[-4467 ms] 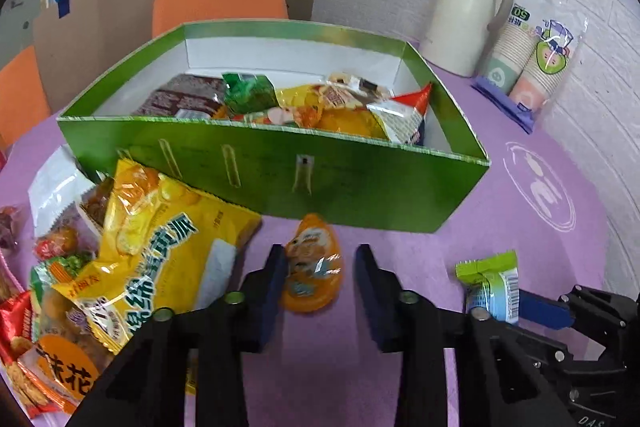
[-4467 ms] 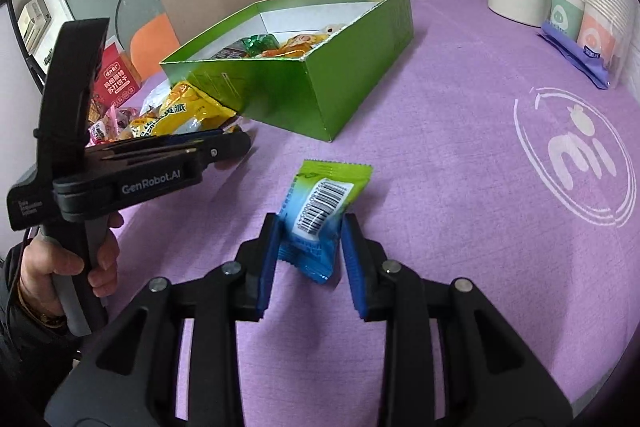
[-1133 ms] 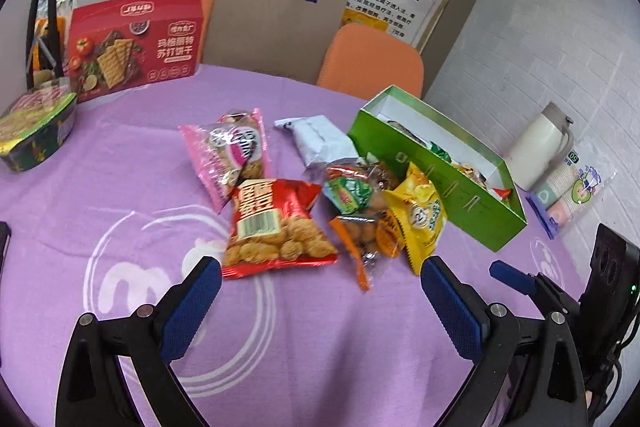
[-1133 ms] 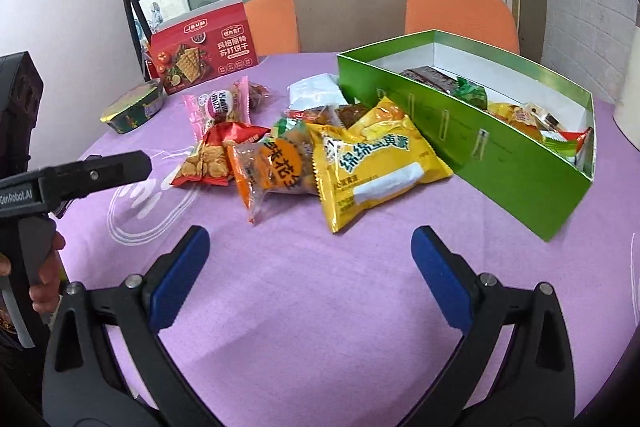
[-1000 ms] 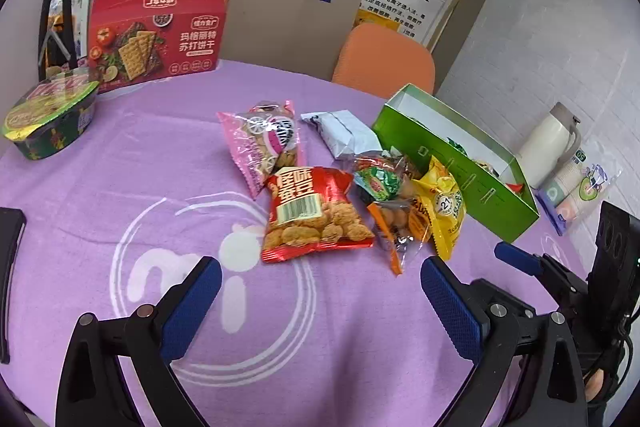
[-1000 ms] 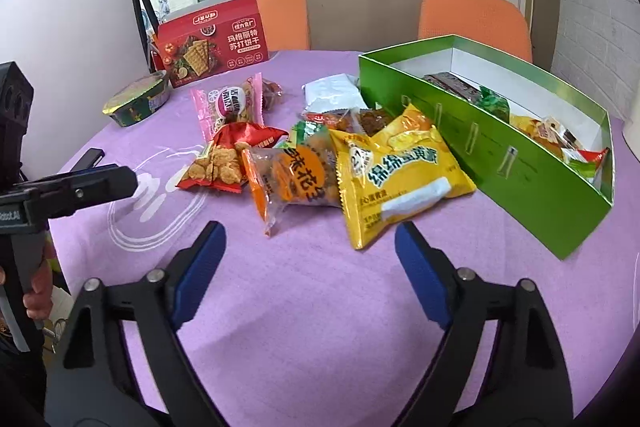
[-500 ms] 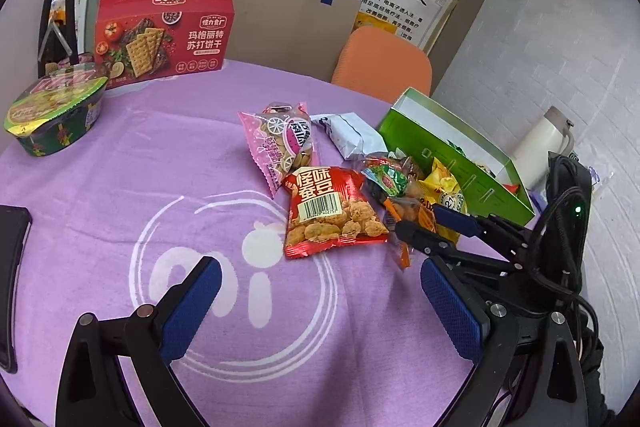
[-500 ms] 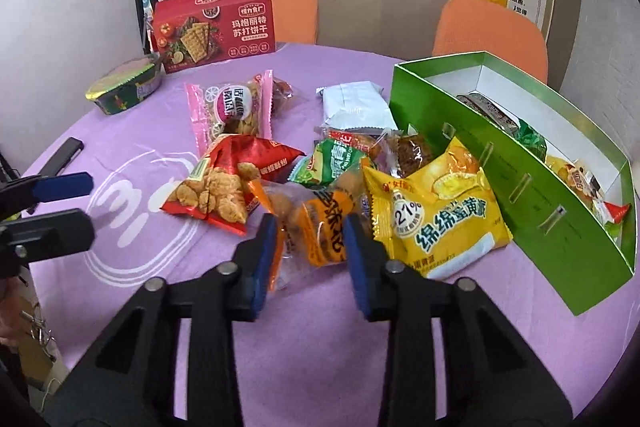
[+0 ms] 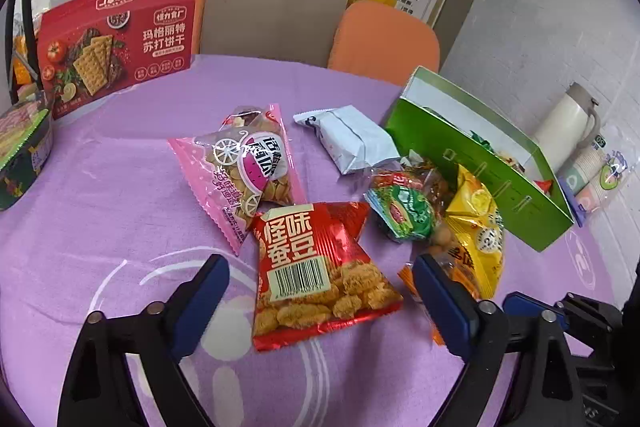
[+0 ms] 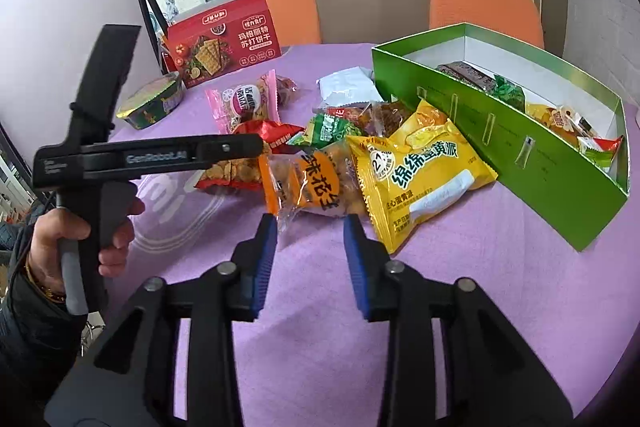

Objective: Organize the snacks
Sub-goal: 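Grasp the red bean snack bag with the left tool while the right tool grasps the orange peanut bag, then carry both bags over the green box and open both tools to drop them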

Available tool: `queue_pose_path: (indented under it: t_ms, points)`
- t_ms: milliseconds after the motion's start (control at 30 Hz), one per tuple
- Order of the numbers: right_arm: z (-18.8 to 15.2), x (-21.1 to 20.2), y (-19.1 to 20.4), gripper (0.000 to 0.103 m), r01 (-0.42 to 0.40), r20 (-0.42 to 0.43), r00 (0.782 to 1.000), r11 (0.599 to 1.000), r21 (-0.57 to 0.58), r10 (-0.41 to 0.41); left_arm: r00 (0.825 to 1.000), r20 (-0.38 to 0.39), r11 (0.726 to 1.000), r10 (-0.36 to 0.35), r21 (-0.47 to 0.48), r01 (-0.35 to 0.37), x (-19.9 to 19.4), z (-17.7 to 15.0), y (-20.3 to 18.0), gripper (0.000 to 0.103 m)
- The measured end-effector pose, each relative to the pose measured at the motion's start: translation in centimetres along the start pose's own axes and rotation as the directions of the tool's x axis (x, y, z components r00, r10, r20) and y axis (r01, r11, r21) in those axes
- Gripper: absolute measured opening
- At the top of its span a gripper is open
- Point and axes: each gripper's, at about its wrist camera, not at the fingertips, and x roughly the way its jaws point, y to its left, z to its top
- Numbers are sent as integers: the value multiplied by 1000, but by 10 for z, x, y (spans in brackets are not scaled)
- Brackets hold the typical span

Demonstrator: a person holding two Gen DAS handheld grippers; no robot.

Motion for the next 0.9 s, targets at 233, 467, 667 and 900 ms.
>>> queue_pose_path:
  t_ms: [233,467,667,900]
  points:
    - [5,16,12,61,4,-19,1000,1000,3,-4,998,-36,998,-52,-39,51,7,-6,12,56]
    - [16,52,39,68,131,-11,991,975,-178,-135,1000,-17,998,-12,-63,11,-28,-38,23,53]
    - [19,68,32,68,196,-64,975,960,-200,-213,1000,-26,998,-8,-66,6,-35,-41,30,57]
    - [22,73,28,67,179,-86,977,968,-177,-197,999,-46,1000,9,-19,-10,-25,-41,22,70]
